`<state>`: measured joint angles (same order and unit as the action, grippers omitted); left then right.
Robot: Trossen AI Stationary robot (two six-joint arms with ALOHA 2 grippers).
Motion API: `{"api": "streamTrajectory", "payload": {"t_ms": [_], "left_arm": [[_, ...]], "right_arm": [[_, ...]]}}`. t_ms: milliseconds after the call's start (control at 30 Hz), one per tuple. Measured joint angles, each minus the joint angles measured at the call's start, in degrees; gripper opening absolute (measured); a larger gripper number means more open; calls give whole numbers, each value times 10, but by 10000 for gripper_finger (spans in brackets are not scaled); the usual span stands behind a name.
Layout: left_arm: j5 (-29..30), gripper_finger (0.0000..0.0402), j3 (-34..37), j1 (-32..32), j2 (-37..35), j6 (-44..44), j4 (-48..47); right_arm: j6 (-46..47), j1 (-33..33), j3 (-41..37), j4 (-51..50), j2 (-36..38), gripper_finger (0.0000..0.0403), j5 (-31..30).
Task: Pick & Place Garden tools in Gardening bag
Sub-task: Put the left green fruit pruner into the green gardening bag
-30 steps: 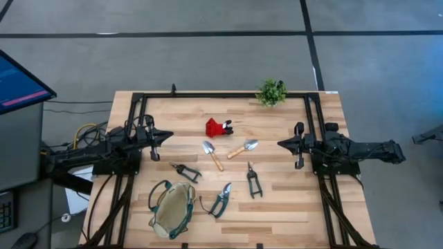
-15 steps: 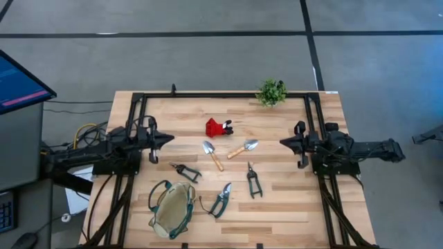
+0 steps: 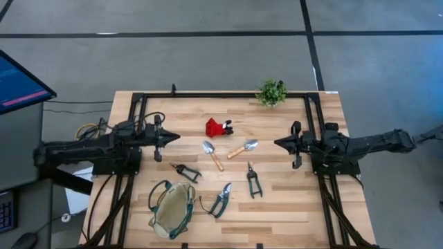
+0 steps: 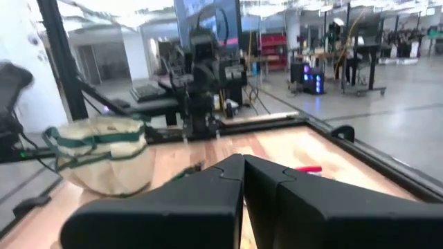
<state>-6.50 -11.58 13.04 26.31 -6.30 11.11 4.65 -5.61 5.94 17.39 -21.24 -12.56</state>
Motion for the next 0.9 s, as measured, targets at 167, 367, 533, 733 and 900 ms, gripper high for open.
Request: {"api": "streamTrajectory", "payload": {"t_ms": [167, 367, 533, 733, 900], "left_arm": [[-42, 1, -30, 0, 61, -11, -1], [-85, 1, -32, 0, 84, -8, -2], [-141, 1, -32, 0, 76, -6, -2], [-145, 1, -33, 0, 76, 7, -2], [-144, 1, -59, -4, 104, 19, -48]], "right_arm": [[46, 0, 52, 1, -104, 0, 0], [61, 0, 123, -1, -262, 0, 5], [58, -8, 190, -2, -369, 0, 12], [10, -28, 233, -1, -434, 0, 51], [-6, -24, 227, -2, -432, 0, 57]]}}
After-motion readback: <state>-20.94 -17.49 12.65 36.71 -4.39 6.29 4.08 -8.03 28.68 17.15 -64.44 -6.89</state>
